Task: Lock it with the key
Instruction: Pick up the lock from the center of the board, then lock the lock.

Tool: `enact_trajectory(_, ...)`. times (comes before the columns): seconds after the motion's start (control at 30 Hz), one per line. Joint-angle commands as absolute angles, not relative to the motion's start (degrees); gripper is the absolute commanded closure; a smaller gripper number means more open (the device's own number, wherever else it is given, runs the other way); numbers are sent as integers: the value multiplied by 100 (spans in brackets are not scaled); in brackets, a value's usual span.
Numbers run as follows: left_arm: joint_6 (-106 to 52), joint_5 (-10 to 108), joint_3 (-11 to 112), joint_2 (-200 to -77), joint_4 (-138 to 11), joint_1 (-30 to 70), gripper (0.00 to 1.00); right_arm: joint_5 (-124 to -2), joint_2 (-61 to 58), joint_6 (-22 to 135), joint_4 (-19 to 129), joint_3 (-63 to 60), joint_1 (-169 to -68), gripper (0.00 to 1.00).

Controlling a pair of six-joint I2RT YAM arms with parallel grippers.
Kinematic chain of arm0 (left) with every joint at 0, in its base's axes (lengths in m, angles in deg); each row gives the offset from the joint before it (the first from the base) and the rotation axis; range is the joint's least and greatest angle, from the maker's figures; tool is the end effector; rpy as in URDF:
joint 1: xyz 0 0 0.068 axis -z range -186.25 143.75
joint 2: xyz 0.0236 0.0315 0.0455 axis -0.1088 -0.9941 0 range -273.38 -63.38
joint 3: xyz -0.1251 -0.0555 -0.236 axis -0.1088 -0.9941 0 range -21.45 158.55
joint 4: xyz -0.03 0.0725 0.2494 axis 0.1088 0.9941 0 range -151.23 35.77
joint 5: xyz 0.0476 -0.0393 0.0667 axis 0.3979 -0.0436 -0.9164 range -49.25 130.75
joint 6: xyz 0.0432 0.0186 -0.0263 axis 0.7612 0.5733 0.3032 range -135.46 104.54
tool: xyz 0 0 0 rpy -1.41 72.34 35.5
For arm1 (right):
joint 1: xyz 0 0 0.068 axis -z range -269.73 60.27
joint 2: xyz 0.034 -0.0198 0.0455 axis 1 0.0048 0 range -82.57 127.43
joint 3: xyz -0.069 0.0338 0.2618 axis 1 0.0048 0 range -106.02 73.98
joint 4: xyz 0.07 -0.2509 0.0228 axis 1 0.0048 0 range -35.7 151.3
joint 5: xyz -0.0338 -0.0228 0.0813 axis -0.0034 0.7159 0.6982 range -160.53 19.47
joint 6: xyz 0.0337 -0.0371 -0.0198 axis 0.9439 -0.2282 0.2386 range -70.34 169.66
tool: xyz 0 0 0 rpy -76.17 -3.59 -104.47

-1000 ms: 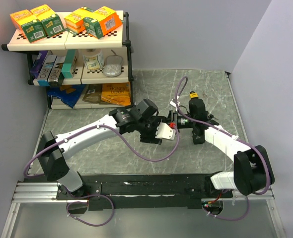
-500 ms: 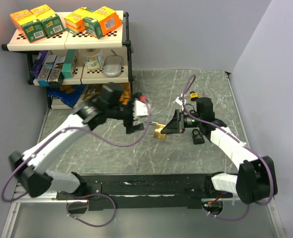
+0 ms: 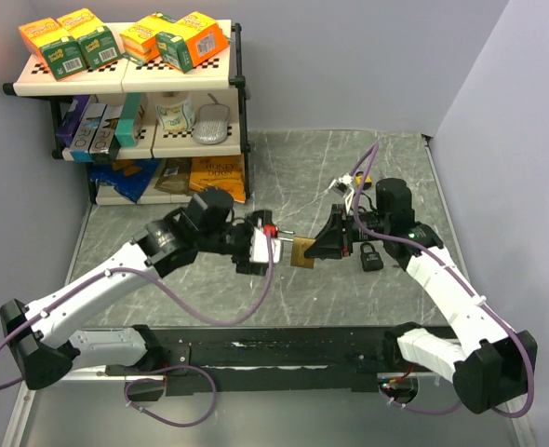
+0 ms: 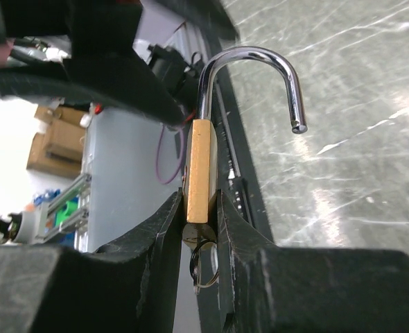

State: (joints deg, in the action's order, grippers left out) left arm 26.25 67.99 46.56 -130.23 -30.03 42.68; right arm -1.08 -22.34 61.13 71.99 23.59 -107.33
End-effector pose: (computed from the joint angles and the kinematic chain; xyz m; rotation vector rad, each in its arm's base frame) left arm 0.1529 -0.2002 0.3684 1.6683 1.2445 -0.5735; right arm 0.1970 0.0974 0.3201 -0.8872 1.8294 1.5429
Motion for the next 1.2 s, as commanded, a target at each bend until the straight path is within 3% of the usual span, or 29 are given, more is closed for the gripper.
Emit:
enact_trajectory(0.0, 3138, 6124, 4289, -12710, -3644, 4578, 26, 66, -2614, 6153, 6889, 2116, -10967, 100)
enact_trajectory(0.27, 3428, 5587, 4113, -12841, -3540, 4675, 36, 13, -2711, 6188, 6854, 2213, -10985, 100)
enact_trajectory(0.47, 3350, 5797, 4086, -12789, -3592, 4666, 51, 30, -2675, 6232, 6836, 2213, -10985, 100)
enact_trajectory(0.87, 3068, 5920, 4183, -13035, -3566, 4666, 59, 74, -2693, 6224, 6862, 2257, -11047, 100)
enact_trajectory(1.03, 2936, 5999, 4314, -13131, -3531, 4666, 70, 83, -2676, 6118, 6941, 2248, -11073, 100)
enact_trajectory(1.13, 2892, 6052, 4376, -13175, -3478, 4666, 81, 74, -2675, 6091, 6977, 2222, -11082, 100)
enact_trajectory(1.17, 2875, 6078, 4394, -13184, -3460, 4666, 89, 66, -2667, 6083, 6994, 2204, -11073, 100)
